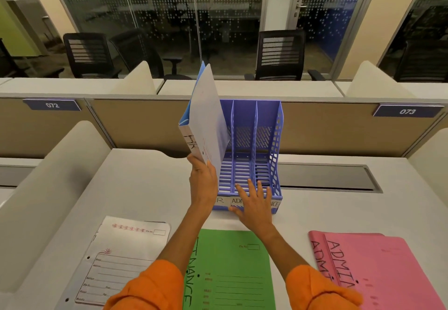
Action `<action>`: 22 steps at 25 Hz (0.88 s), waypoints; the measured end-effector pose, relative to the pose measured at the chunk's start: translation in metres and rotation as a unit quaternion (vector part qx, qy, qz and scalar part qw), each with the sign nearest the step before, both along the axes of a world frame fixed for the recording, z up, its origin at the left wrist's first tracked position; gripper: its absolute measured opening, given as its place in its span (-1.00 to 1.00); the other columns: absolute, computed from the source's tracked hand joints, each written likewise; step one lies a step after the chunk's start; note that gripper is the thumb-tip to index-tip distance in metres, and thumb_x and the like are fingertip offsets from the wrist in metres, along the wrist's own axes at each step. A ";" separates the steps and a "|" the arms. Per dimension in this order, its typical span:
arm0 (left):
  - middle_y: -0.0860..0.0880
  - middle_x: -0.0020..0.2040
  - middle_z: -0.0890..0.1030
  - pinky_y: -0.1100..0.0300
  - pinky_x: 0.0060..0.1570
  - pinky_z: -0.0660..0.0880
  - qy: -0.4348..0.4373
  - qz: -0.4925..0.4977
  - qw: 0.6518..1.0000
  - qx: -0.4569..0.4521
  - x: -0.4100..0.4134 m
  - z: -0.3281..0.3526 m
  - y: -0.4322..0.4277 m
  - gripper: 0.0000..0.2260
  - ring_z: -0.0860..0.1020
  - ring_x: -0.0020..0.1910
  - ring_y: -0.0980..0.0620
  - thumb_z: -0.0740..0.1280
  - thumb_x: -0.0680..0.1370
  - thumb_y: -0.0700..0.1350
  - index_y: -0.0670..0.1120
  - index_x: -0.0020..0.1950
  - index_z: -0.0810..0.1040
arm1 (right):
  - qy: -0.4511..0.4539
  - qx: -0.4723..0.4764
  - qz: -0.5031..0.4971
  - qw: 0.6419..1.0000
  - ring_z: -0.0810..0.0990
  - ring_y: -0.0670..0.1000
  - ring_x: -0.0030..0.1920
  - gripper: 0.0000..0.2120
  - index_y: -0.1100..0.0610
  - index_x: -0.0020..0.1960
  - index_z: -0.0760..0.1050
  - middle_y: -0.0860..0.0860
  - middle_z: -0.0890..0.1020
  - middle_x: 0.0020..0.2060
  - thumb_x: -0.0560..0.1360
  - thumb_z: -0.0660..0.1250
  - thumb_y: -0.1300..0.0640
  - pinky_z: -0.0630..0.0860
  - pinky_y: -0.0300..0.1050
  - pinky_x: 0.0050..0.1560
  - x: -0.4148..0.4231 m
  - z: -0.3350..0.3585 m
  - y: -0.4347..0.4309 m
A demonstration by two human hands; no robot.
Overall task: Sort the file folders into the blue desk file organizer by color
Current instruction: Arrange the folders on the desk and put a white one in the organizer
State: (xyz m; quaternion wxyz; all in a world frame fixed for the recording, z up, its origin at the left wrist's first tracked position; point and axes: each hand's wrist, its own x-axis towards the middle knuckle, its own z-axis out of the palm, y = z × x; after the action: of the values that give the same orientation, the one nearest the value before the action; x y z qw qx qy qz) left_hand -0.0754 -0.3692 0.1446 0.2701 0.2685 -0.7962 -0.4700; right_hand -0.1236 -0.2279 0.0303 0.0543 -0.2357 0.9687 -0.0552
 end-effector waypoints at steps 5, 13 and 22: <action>-0.13 0.34 0.46 0.46 -0.40 0.47 -0.038 -0.012 0.999 0.016 -0.011 -0.033 -0.001 -0.75 0.57 -0.21 0.11 0.15 0.64 0.06 0.14 0.22 0.10 | 0.001 -0.004 0.001 1.000 -0.15 0.21 0.60 -0.20 -0.19 0.58 -0.03 0.08 -0.03 0.62 0.46 0.10 -0.47 -0.25 0.35 0.51 -0.002 -0.005 0.001; -0.11 0.32 0.48 0.21 -0.32 0.62 -0.068 0.017 0.997 0.039 -0.012 -0.062 0.006 -0.70 0.60 -0.17 0.05 0.10 0.55 0.23 0.16 0.19 0.12 | 0.004 -0.005 0.003 1.000 -0.16 0.21 0.60 -0.19 -0.19 0.58 -0.03 0.08 -0.03 0.62 0.44 0.08 -0.50 -0.24 0.35 0.51 -0.003 -0.009 0.001; -0.10 0.28 0.52 0.15 -0.25 0.65 -0.115 0.005 0.993 0.038 -0.006 -0.071 -0.001 -0.71 0.64 -0.11 0.01 0.19 0.60 0.15 0.10 0.19 0.15 | 0.000 0.011 0.004 1.000 -0.25 0.21 0.59 -0.16 -0.19 0.59 -0.09 0.08 -0.14 0.62 0.45 0.08 -0.50 -0.29 0.37 0.50 0.000 -0.002 0.000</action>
State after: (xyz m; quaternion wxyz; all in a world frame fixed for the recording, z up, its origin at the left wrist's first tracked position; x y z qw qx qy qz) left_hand -0.0817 -0.3699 0.0732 0.1688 0.3351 -0.8022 -0.4644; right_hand -0.1239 -0.2278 0.0285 0.0567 -0.2391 0.9683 -0.0439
